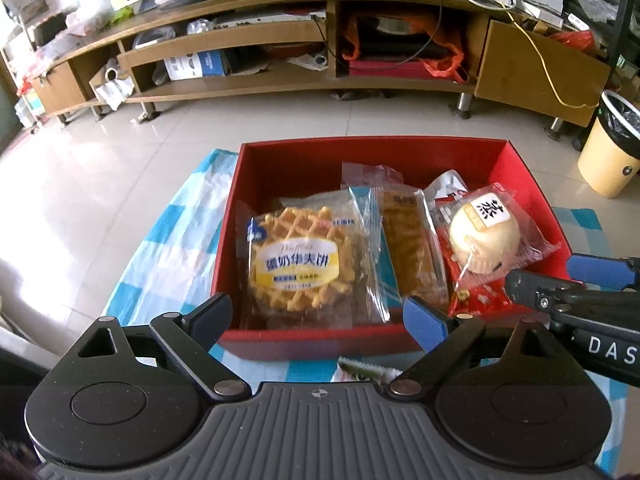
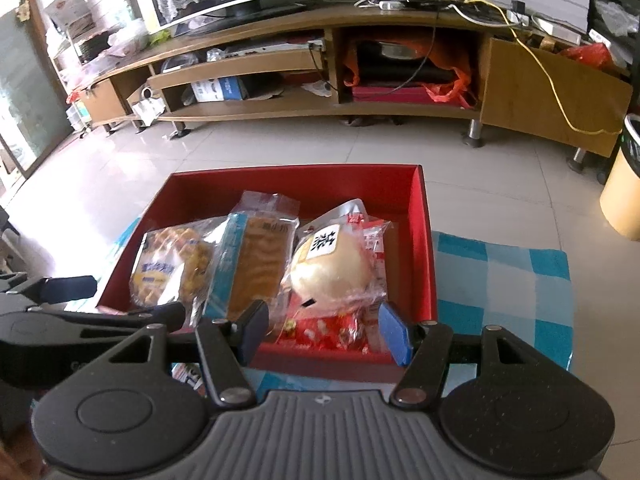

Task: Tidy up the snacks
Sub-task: 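Withdraw both open tools from the box toward the Kaprons wafer and jerky packet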

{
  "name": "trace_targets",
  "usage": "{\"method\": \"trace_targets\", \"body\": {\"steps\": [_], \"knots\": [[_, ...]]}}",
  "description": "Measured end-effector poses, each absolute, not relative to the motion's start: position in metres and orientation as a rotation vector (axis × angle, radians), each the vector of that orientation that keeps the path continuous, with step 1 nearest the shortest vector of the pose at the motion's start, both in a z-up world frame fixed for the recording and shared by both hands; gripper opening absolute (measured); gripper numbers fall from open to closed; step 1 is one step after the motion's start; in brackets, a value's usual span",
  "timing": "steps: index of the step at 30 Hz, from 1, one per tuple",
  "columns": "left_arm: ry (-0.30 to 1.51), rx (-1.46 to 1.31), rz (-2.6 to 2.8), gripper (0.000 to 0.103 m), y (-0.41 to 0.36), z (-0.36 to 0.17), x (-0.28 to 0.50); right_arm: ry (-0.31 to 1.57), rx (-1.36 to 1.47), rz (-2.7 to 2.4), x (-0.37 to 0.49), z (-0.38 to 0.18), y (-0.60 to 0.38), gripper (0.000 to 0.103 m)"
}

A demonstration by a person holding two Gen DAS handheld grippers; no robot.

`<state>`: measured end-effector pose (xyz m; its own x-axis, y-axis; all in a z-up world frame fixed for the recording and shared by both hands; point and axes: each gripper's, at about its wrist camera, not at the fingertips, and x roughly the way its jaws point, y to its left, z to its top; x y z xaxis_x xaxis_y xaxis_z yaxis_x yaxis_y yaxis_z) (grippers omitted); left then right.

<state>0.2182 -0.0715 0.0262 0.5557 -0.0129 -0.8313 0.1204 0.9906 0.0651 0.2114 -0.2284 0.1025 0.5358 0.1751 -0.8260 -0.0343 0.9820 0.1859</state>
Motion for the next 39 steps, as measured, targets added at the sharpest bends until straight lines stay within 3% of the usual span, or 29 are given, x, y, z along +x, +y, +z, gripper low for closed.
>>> {"method": "trace_targets", "body": {"steps": [13,25,39], "knots": [[1.052,0.053,-0.121,0.093,-0.058,0.019,0.193,1.07,0.157,0.187,0.177,0.099,-0.223,0.061],[1.107,0.015,-0.151,0.077,-0.054,0.012,0.188,1.14,0.143,0.233,0.167,0.083,-0.219,0.061],[1.136,-0.002,-0.17,0.084,-0.047,0.009,0.191,1.274,0.014,0.394,0.174,0.043,-0.189,0.061]]}}
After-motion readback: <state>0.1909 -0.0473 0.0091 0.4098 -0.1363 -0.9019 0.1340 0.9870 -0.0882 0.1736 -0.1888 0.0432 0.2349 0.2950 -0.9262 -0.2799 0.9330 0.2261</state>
